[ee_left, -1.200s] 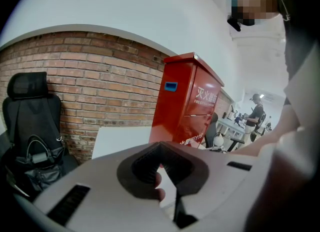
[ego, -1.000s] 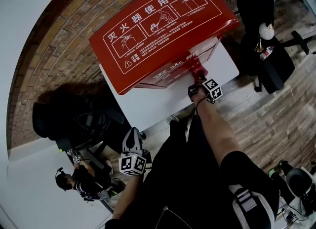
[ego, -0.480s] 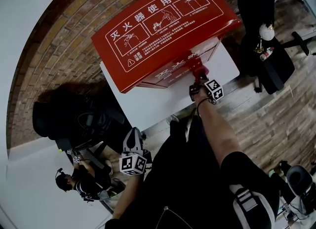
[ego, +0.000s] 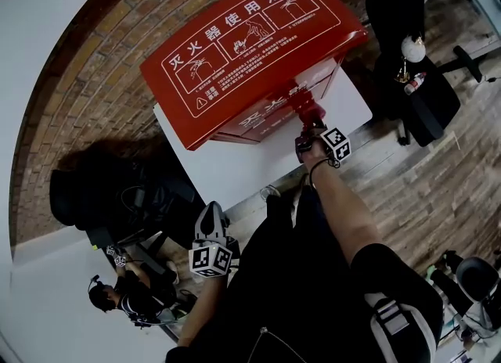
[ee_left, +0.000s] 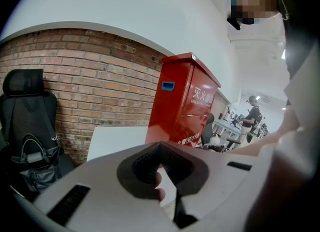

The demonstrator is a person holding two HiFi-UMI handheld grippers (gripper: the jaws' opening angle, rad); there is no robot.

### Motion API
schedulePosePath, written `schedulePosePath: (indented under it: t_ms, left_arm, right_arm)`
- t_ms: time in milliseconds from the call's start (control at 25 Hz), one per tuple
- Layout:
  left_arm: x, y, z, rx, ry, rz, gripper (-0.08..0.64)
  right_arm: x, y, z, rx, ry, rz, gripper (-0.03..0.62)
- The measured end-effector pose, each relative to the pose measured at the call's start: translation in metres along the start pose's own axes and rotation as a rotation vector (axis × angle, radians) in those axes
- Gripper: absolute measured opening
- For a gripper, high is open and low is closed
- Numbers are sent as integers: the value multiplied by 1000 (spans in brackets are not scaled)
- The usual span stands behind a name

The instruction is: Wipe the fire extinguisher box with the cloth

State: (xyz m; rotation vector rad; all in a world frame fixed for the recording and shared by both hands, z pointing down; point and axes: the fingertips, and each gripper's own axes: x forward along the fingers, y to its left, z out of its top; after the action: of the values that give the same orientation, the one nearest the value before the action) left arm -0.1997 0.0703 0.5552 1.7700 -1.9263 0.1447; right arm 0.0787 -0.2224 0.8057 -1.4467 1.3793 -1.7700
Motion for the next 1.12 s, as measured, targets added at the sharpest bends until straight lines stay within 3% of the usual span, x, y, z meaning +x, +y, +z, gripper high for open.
schedulePosePath:
  t_ms: [1120]
  left_arm:
    - [14,-14,15,14,-27,-102,21]
  right_arm:
    - [-36,73,1,81,-4,127,115]
